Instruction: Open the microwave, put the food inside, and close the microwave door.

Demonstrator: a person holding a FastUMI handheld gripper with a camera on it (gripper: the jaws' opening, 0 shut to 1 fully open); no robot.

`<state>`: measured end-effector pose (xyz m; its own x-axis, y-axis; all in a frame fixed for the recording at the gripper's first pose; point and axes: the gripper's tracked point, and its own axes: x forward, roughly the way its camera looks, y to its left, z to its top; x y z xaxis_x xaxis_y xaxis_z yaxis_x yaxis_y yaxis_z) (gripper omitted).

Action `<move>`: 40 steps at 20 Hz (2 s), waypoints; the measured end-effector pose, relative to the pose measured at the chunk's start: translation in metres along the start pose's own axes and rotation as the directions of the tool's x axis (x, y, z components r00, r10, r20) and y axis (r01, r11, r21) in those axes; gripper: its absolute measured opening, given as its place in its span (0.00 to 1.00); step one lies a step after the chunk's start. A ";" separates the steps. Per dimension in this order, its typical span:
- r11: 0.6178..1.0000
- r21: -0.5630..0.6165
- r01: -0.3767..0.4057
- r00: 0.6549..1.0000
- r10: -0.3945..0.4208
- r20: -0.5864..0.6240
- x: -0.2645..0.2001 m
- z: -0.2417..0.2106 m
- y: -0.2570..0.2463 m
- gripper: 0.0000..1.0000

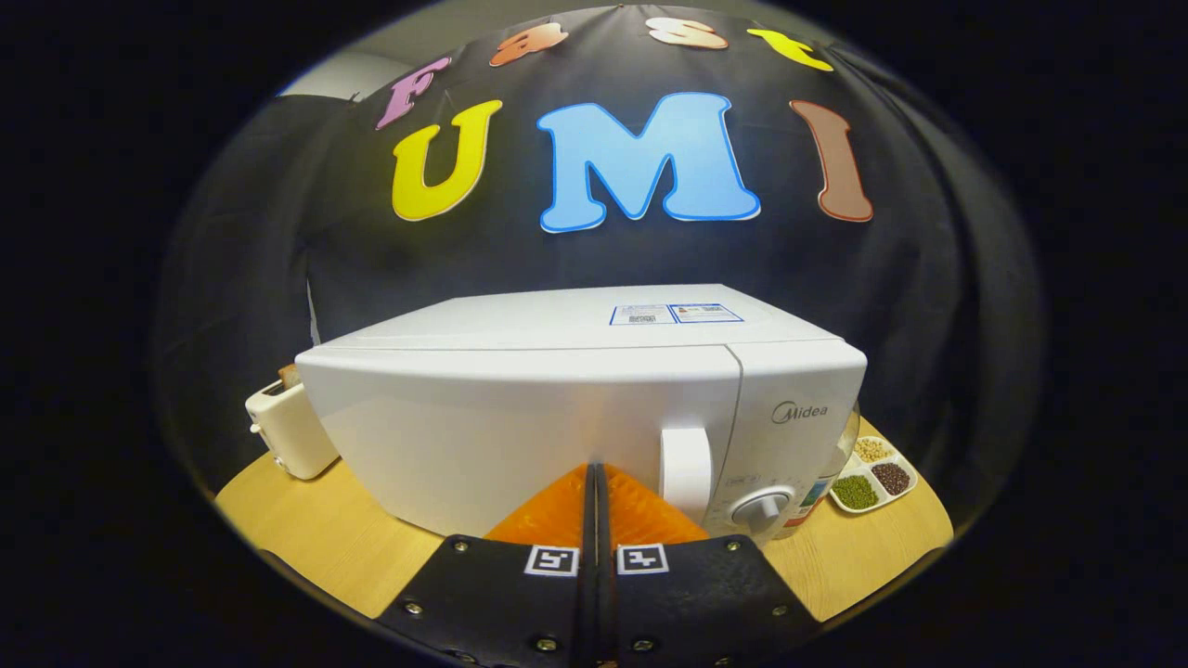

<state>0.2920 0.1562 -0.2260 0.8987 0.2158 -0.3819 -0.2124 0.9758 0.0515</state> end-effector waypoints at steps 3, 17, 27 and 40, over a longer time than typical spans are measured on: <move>1.000 -0.012 0.016 1.000 -0.016 0.008 -0.015 0.007 -0.001 0.02; 0.995 0.024 0.093 0.977 -0.096 0.191 -0.210 0.047 0.025 0.02; 0.992 -0.009 0.130 0.951 -0.122 0.283 -0.322 0.040 0.040 0.46; 0.988 -0.021 0.153 0.947 -0.140 0.289 -0.371 0.027 0.049 0.97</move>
<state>-0.0413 0.1250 -0.0573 0.9918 0.0774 -0.1021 -0.0806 0.9964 -0.0273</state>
